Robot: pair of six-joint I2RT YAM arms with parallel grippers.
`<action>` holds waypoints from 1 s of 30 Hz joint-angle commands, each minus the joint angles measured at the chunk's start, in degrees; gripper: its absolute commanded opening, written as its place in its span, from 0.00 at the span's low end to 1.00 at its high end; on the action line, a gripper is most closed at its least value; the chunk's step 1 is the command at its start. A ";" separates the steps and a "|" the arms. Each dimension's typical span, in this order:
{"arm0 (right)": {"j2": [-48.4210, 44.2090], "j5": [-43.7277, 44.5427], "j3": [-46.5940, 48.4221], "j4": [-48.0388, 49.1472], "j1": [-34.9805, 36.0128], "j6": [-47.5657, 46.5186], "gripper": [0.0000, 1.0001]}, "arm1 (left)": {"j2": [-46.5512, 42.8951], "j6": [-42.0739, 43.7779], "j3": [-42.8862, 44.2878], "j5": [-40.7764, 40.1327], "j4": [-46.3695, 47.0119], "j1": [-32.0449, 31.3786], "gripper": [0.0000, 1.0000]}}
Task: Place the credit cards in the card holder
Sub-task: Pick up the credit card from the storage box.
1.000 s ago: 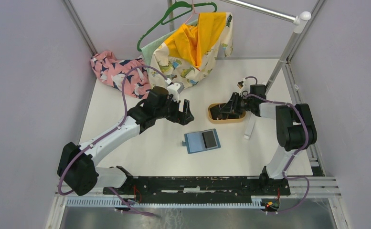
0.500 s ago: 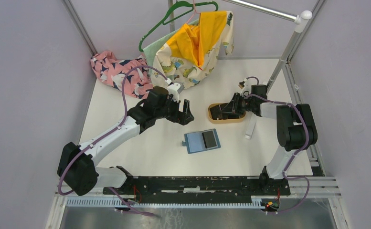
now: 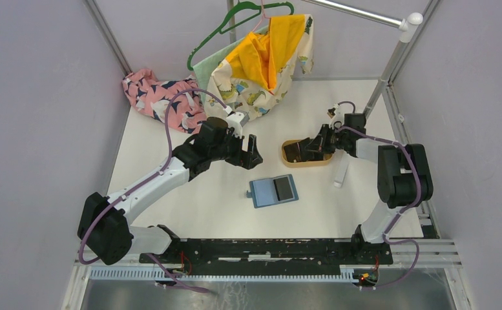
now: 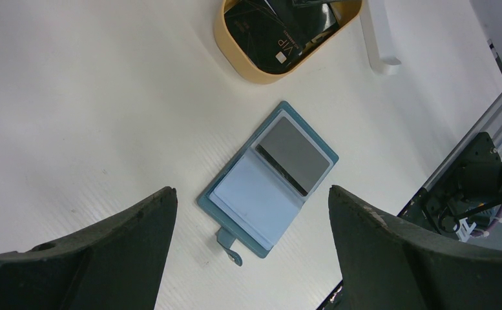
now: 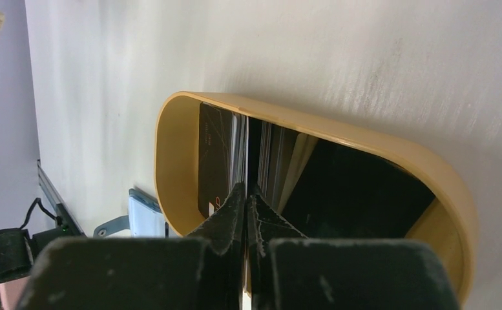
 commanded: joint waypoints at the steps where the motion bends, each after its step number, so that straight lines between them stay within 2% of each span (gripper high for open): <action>1: -3.82 2.17 2.20 0.04 -0.75 -4.65 0.02 | -0.36 2.58 2.37 0.96 0.44 0.17 0.92; 8: -6.73 3.93 4.91 -3.47 0.99 -13.15 0.00 | -0.94 1.92 1.98 0.44 1.21 0.20 0.92; 12: -9.05 5.81 6.46 -7.99 3.86 -19.41 0.00 | -4.23 1.61 0.32 -0.86 3.49 0.21 0.93; 15: -11.41 5.02 8.41 -12.76 6.01 -27.54 0.00 | -7.88 0.98 -1.54 -0.89 6.32 0.42 0.95; 17: -13.38 -0.90 8.67 -15.19 6.51 -33.72 0.00 | -10.83 -0.52 -3.63 -1.00 9.92 0.67 0.99; 19: -15.14 -8.05 8.19 -17.34 6.52 -37.97 0.00 | -13.75 -3.07 -6.46 -0.31 14.07 0.74 1.00; 22: -17.55 -18.03 5.99 -18.75 6.56 -41.30 0.00 | -17.06 -11.00 -13.36 3.54 24.19 0.75 1.00; 24: -19.85 -23.34 2.72 -17.16 6.80 -41.08 0.00 | -18.70 -17.31 -20.07 6.39 34.22 0.74 0.97; 26: -22.97 -28.65 -3.19 -8.96 6.98 -35.05 0.00 | -20.20 -22.95 -27.21 7.86 45.55 0.38 0.90; 28: -26.95 -34.07 -12.69 11.84 7.06 -19.22 0.00 | -22.58 -24.34 -32.79 5.50 54.48 -1.98 0.90; 29: -28.58 -34.92 -17.73 26.27 7.28 -8.23 0.00 | -24.19 -22.53 -34.63 1.79 56.30 -4.40 0.91; 30: -30.22 -34.84 -20.49 33.52 7.61 -2.89 0.00 | -25.47 -19.24 -35.89 -1.93 56.84 -7.97 0.92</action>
